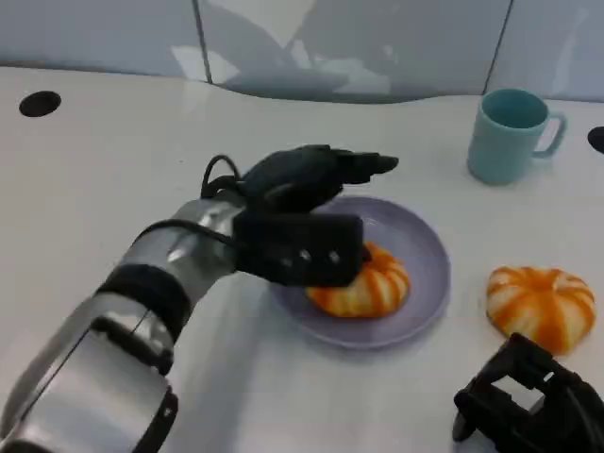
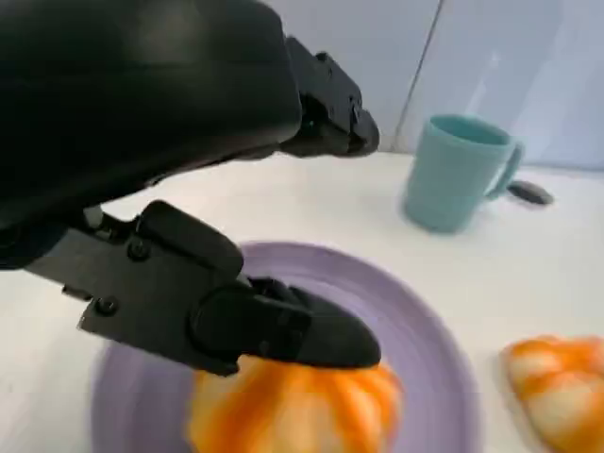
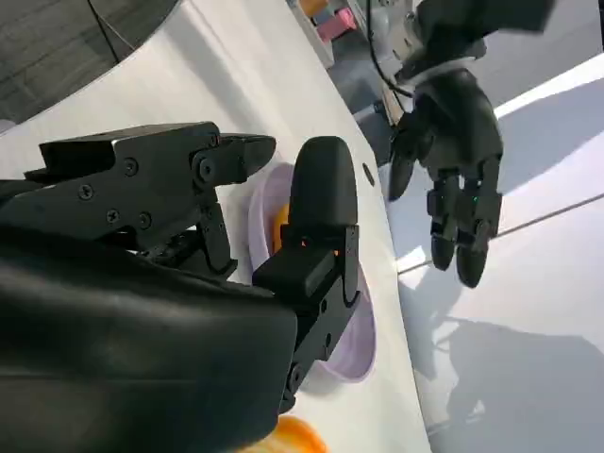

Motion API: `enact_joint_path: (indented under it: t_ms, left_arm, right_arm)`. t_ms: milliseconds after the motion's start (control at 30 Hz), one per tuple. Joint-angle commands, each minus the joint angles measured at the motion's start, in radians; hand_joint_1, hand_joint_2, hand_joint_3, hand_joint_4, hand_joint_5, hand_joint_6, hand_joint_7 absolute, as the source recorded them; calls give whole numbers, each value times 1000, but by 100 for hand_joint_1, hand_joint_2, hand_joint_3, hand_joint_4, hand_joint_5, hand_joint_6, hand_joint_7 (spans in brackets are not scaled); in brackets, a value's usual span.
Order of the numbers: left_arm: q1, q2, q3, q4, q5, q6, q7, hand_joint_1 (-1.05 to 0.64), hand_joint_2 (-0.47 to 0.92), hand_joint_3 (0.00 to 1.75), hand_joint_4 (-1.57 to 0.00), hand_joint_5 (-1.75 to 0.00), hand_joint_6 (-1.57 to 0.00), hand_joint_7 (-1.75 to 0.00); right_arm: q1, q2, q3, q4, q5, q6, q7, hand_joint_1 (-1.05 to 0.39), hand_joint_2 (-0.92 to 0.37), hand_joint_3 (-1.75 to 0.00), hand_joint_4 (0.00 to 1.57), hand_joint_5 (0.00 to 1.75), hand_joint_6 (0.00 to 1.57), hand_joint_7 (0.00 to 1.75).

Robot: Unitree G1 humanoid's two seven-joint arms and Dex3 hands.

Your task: Grasp the bread from the table and place it into the plate.

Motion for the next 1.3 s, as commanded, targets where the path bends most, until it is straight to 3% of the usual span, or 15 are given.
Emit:
enact_joint_path:
  t_ms: [33, 200, 333, 467, 600, 667, 733, 767, 800, 833, 867, 1000, 1033, 1167, 1300]
  left_arm:
    - [106, 35, 182, -51, -252, -60, -249, -76, 92, 24, -9, -24, -23, -2]
    - [237, 52, 336, -153, -499, -16, -530, -77, 92, 25, -9, -26, -20, 0]
    - [262, 52, 361, -195, -537, 16, -589, -78, 92, 25, -9, -27, -20, 0]
    - [335, 42, 454, -258, -704, 114, -763, -74, 92, 23, -12, -29, -21, -1]
    - [473, 14, 564, -429, -914, 339, -837, -72, 92, 22, -35, -40, -36, -7]
    - [540, 8, 595, -518, -989, 463, -835, -68, 92, 21, -57, -56, -54, -11]
    - [604, 11, 612, -599, -1031, 546, -826, -67, 92, 21, -64, -63, -60, -12]
    - [643, 15, 621, -639, -1050, 581, -827, -65, 92, 25, -65, -92, -71, -21]
    - [679, 19, 627, -676, -1061, 607, -822, -62, 92, 31, -60, -126, -69, -53]
    - [703, 21, 630, -704, -1068, 626, -816, -61, 92, 33, -58, -141, -64, -76]
    - [715, 21, 631, -723, -1069, 638, -810, -60, 92, 34, -57, -148, -61, -89]
    - [765, 20, 649, -772, -1078, 683, -792, -60, 92, 36, -56, -155, -58, -102]
    - [792, 20, 660, -786, -1086, 700, -786, -60, 92, 35, -63, -167, -54, -131]
    - [870, -2, 671, -847, -1067, 690, -719, -58, 92, 35, -74, -174, -50, -165]
    - [954, -46, 665, -915, -1045, 678, -607, -53, 92, 29, -85, -175, -55, -174]
  right_arm:
    - [0, -10, -10, -4, -1, -18, -7, -67, -92, -11, 74, 157, 66, 139]
    - [-7, -18, -13, -6, 7, 4, -6, -67, -92, -10, 74, 159, 65, 141]
    - [-9, -18, -15, -4, 9, 5, -3, -66, -92, -9, 74, 159, 65, 141]
    - [-16, -24, -16, 1, -1, 8, -10, -68, -92, -9, 73, 159, 65, 142]
    - [-18, -17, -12, 10, -8, -13, -9, -67, -92, -10, 73, 160, 64, 143]
    - [-23, -16, -14, 17, -3, -12, -5, -67, -91, -11, 73, 160, 64, 144]
    - [-28, -15, -16, 24, 6, -9, 3, -67, -91, -10, 73, 159, 65, 143]
    - [-29, -15, -17, 27, 9, -11, 8, -66, -92, -10, 74, 158, 65, 142]
    - [-30, -15, -17, 28, 9, -13, 11, -66, -92, -9, 74, 157, 66, 140]
    - [-30, -15, -17, 29, 9, -14, 12, -66, -92, -9, 74, 157, 66, 140]
    - [-30, -15, -17, 29, 8, -16, 12, -66, -92, -9, 74, 157, 66, 139]
    - [-28, -14, -17, 25, 7, -13, 9, -66, -92, -10, 75, 156, 67, 139]
    - [-27, -13, -16, 22, 6, -11, 6, -66, -92, -9, 74, 156, 67, 138]
    - [-19, -16, -17, 10, 4, -8, 4, -67, -92, -9, 74, 156, 67, 138]
    - [-13, -23, -19, 2, -4, -11, -1, -66, -92, -11, 75, 156, 66, 139]
